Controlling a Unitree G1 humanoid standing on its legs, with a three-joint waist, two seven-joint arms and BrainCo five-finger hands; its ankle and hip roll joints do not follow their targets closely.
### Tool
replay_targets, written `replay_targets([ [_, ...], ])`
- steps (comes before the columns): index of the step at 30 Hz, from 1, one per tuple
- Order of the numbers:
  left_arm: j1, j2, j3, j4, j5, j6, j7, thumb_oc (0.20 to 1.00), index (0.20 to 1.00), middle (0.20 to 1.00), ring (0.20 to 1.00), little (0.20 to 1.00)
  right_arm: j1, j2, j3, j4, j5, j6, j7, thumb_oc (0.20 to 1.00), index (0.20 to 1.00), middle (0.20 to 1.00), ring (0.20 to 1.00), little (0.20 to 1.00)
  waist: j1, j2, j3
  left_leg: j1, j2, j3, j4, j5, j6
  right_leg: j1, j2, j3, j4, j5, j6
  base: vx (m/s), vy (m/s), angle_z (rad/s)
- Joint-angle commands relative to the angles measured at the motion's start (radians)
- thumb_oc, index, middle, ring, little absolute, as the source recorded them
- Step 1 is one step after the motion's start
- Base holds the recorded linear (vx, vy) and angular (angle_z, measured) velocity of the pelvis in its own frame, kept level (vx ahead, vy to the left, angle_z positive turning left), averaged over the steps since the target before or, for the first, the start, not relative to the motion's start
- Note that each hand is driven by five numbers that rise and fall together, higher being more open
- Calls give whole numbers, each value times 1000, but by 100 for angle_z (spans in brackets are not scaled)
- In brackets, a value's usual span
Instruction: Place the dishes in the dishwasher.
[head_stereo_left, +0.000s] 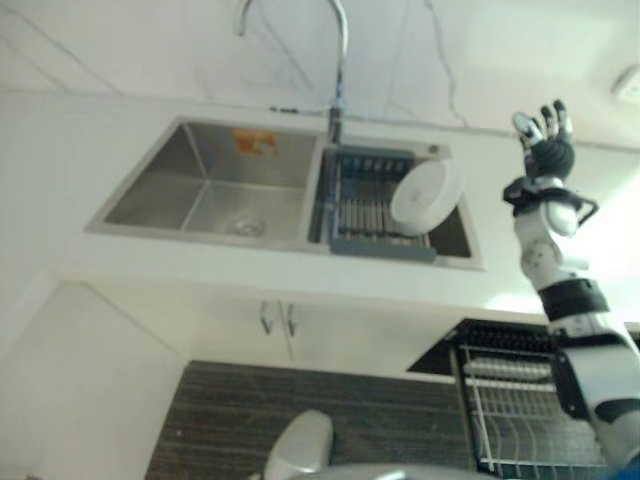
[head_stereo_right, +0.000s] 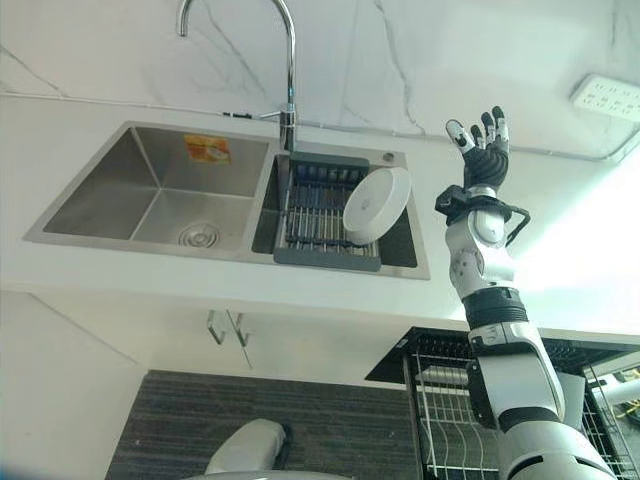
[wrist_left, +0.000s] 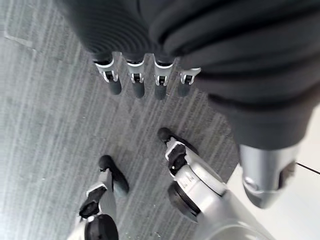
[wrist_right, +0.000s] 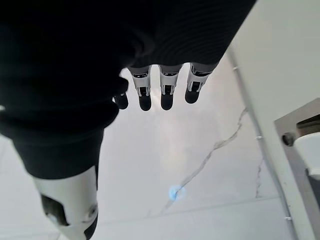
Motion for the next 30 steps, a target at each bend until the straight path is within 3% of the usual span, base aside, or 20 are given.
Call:
replay_targets([
  [1, 1, 18, -34, 31, 26, -5, -7, 1000, 1000, 1000, 1000, 1000, -14, -31, -6, 0, 24, -22, 25, 1000, 1000, 1000, 1000, 1000, 29, 5, -45, 56, 28, -19, -141, 29, -46, -31, -62, 20, 22, 102, 37, 2, 6, 4],
  [11, -5, 14, -40, 32, 35, -14, -5, 1000, 1000, 1000, 1000, 1000, 8, 22, 10, 62, 43, -7, 47, 1000, 1000, 1000, 1000, 1000, 31, 18, -26, 50, 18, -28, -141, 35, -45, -39, -77, 16, 22, 114, 38, 4, 16, 6],
  [19, -18, 16, -39, 29, 24, -11, 8, 1000, 1000, 1000, 1000, 1000, 23, 71, 22, 60, 32, -18, 7, 1000, 1000, 1000, 1000, 1000, 25, 23, -7, 37, 18, -25, -141, 40, -44, -63, -82, 22, 22, 132, 37, 0, 0, 0],
  [30, -44, 16, -51, 12, 1, -10, 7, 1000, 1000, 1000, 1000, 1000, 0, 83, 32, 84, 41, -15, -4, 1000, 1000, 1000, 1000, 1000, 17, 45, 30, 10, 9, -27, -141, 51, -42, -104, -97, 33, 22, 161, 37, -35, 14, 1],
])
